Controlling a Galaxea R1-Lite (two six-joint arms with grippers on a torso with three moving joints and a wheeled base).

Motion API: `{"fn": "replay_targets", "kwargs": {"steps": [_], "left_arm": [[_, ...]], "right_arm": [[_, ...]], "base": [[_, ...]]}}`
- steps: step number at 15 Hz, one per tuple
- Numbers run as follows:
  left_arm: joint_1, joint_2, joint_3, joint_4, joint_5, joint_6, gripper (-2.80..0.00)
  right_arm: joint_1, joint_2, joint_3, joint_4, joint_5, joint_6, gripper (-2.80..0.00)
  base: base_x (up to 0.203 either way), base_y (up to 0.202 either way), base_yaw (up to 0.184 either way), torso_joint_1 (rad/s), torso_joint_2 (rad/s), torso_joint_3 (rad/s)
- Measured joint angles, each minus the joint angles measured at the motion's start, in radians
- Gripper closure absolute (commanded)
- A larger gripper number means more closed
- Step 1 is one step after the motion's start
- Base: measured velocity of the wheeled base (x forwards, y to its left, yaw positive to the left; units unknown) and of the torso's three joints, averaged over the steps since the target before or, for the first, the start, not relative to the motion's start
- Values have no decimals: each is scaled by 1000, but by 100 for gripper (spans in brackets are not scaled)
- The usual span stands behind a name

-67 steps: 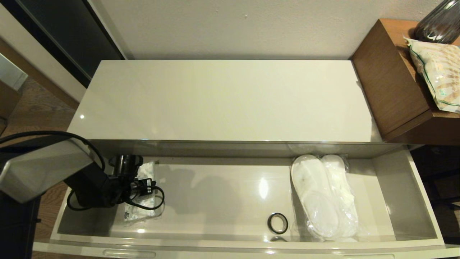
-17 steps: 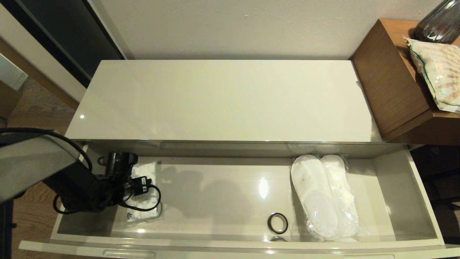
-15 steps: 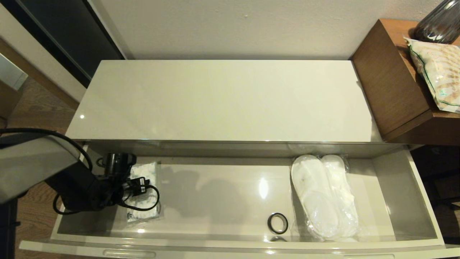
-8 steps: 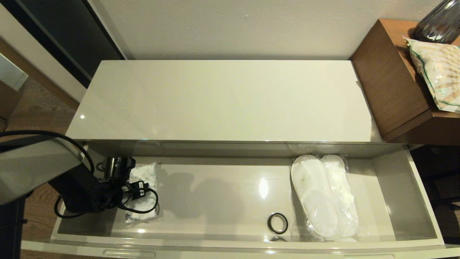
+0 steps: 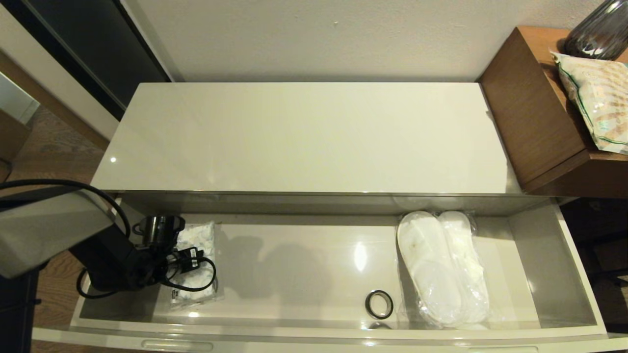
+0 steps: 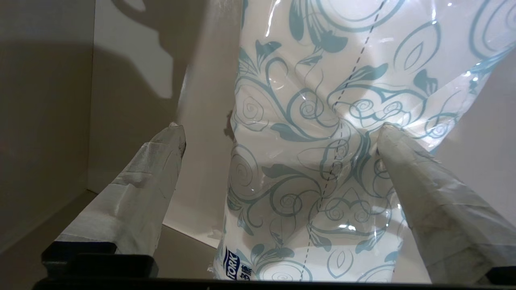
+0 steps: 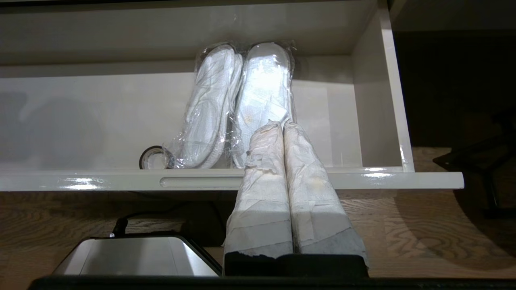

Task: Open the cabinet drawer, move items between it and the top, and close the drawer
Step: Take out the tissue from the drawer

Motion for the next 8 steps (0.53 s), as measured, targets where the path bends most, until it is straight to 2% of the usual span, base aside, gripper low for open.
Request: {"fn": "replay_targets", "kwargs": {"steps": [8], "left_arm": [[-112,2,11,5,29,-10,-280]], "right_arm": [[0,0,0,-1,0,-1,0]], "base": [[0,0,0,0,0,0]]}}
